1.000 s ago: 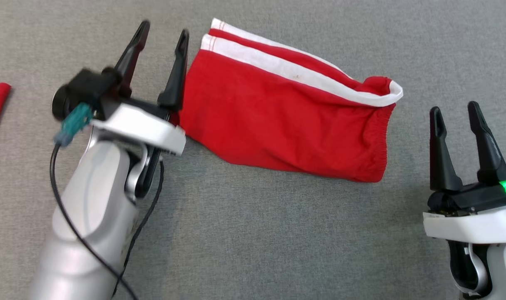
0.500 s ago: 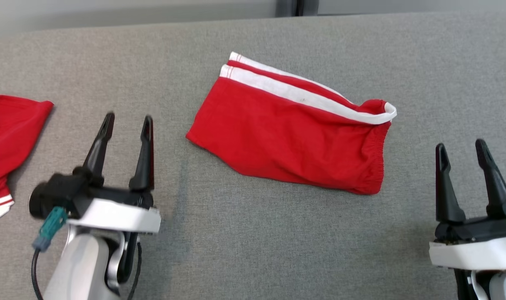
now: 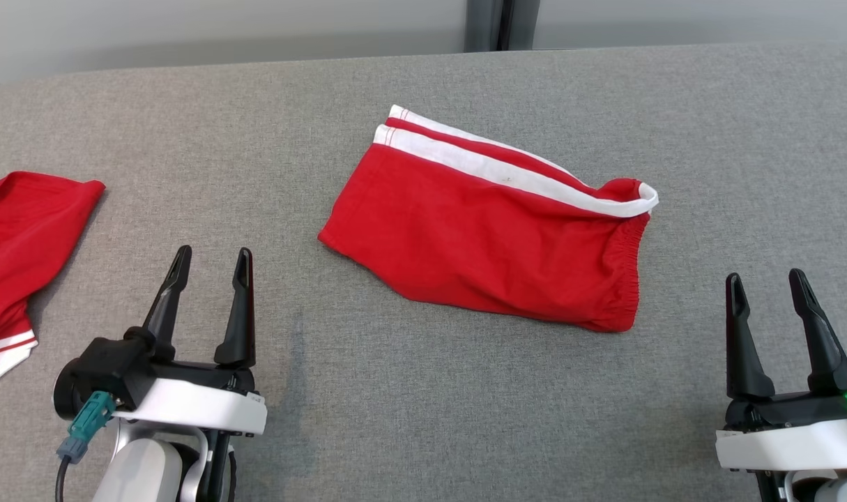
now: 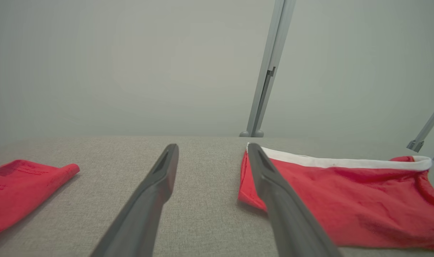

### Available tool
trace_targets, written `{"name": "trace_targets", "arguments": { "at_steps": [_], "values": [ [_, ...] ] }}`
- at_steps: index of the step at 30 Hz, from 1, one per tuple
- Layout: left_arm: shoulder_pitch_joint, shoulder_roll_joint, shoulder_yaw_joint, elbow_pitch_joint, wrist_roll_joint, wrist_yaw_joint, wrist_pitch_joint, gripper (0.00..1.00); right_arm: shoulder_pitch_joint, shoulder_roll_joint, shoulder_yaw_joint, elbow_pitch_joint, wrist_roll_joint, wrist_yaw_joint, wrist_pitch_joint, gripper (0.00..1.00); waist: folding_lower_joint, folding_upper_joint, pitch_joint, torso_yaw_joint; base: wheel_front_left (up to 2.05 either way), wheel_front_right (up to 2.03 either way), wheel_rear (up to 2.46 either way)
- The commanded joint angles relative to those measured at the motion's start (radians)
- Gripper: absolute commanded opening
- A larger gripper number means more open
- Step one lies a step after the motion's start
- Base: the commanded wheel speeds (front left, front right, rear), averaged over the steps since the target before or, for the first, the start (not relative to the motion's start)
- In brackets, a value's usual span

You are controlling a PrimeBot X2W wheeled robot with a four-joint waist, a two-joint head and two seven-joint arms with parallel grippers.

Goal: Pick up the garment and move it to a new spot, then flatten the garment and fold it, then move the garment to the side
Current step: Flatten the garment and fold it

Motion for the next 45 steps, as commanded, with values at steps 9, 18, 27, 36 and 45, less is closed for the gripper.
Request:
{"name": "trace_targets", "arguments": {
  "at_steps": [9, 18, 27, 36, 45],
  "values": [
    [-0.028, 0.007, -0.004, 0.006, -0.009, -0.006, -0.001, 1.00, -0.013, 0.000, -0.001, 0.005, 0.004, 0.000, -0.005, 1.00, 0.0000, 0.0000, 0.003, 0.007, 0.00, 0.00, 0.00],
    [-0.253, 0.001, -0.058, 0.013, -0.007, -0.058, 0.076, 1.00, -0.048, 0.001, -0.012, -0.022, -0.002, 0.000, -0.005, 1.00, 0.0000, 0.0000, 0.073, 0.018, 0.00, 0.00, 0.00],
    [-0.475, -0.012, -0.134, 0.365, -0.098, -0.134, 0.259, 1.00, -0.099, 0.001, 0.029, -0.018, 0.012, 0.000, -0.005, 1.00, 0.0000, 0.0000, 0.149, -0.038, 0.00, 0.00, 0.00],
    [-0.577, -0.017, -0.214, 0.616, -0.173, -0.151, 0.312, 1.00, -0.115, 0.002, 0.035, -0.012, 0.029, 0.000, -0.005, 1.00, 0.0000, 0.0000, 0.173, -0.060, 0.00, 0.00, 0.00],
    [-0.630, -0.006, -0.375, 0.698, -0.273, -0.152, 0.364, 0.04, -0.128, 0.002, 0.046, -0.004, 0.045, 0.000, -0.005, 1.00, 0.0000, 0.0000, 0.177, -0.073, 0.00, 0.00, 0.00]
  ]
}}
